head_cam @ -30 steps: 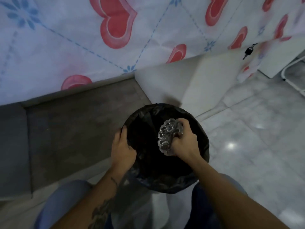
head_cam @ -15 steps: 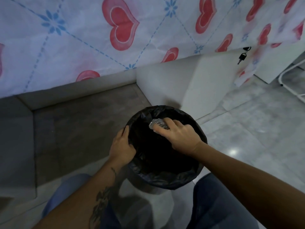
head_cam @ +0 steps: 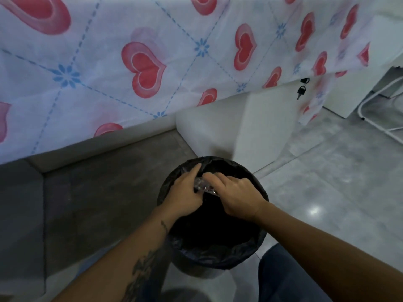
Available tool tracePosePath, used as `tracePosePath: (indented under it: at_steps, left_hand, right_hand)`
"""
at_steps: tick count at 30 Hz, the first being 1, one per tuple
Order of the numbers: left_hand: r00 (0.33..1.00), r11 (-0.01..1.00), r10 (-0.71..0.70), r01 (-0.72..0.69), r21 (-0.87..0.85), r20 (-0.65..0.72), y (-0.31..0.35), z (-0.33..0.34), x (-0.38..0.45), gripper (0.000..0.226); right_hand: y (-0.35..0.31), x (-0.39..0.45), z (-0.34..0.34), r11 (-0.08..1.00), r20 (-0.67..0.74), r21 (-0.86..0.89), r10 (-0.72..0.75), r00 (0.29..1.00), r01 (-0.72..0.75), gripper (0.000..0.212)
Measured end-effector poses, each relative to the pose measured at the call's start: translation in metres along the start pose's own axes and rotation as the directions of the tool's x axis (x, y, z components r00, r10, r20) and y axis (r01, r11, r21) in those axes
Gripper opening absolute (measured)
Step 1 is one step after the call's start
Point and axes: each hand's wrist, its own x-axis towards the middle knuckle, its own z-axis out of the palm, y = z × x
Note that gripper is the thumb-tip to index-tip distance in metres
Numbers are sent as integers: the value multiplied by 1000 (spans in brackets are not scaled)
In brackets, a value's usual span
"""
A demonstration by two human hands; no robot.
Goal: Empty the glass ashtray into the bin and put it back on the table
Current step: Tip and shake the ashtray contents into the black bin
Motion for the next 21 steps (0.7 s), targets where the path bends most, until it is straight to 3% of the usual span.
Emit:
tracePosePath:
  at_steps: [4,6,8,10,11,14,18,21]
  left_hand:
    - [998,1000,26,-27,17,56,-1,-2,9,67]
    - [998,999,46,-46,0,42,-3,1,10,62]
    - [998,998,60,-60,-15,-13,-4,6,9,57]
    - [994,996,87,-89,-25,-60,-6,10,6,58]
    - [992,994,107,-108,-20,-67,-8,10,4,60]
    - [980,981,192,-191,25,-54,-12,7,-3,65]
    - [929,908,369,-360,216,-2,-20,3,-9,76]
    - [916,855,401,-374,359,-1,-25,1,-7,80]
  right_hand:
    - [0,-5,2,998,6,49,34,999,-34,59]
    - [0,-6,1,971,24,135,193,981,-195,57]
    - [-2,-3,-2,847,111,273,444,889,-457,54]
    - [-4,0,-3,661,237,432,574,784,-614,52]
    - [-5,1,-2,630,252,480,567,784,-610,51]
    - [-8,-2,6,702,161,492,508,846,-515,52]
    - [-8,-9,20,889,-28,294,374,927,-350,67]
    - [-6,-9,21,915,-68,267,331,941,-302,70]
